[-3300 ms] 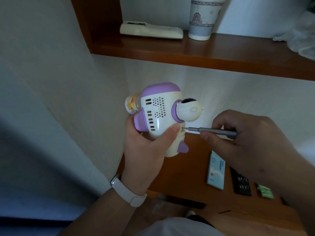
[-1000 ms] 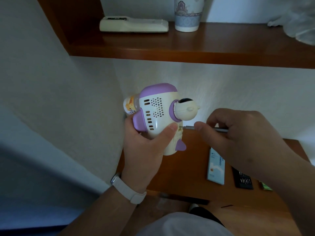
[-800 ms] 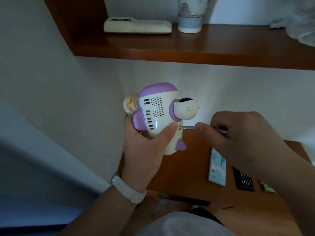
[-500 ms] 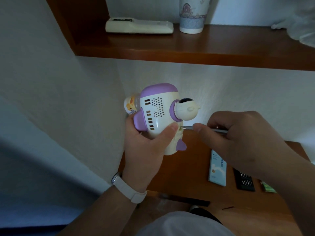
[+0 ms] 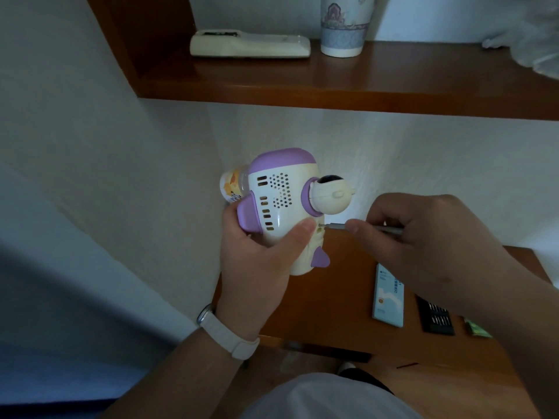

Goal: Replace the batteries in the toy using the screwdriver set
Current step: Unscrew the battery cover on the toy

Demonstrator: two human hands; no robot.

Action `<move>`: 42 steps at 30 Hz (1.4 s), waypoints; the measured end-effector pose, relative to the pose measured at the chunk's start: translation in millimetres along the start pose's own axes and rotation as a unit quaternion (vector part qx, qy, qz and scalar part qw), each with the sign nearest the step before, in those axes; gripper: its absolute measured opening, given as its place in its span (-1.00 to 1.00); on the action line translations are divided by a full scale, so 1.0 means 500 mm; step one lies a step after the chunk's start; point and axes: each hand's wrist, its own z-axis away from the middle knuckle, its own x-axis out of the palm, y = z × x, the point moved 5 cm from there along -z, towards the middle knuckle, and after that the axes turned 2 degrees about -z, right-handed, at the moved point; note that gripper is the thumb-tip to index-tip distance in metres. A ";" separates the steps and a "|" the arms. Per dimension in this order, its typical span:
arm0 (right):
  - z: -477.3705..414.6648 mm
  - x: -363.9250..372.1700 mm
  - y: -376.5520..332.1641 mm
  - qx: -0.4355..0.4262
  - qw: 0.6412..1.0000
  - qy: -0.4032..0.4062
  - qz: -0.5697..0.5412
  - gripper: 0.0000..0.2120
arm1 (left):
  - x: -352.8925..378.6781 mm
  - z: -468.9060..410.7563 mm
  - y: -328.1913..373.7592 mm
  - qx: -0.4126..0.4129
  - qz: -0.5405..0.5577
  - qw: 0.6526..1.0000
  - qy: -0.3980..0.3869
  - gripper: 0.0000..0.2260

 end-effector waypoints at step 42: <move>0.024 0.033 0.039 0.062 0.997 -0.042 -0.020 -0.71 | 0.030 0.014 -0.060 -0.068 0.010 0.997 -0.029 -0.44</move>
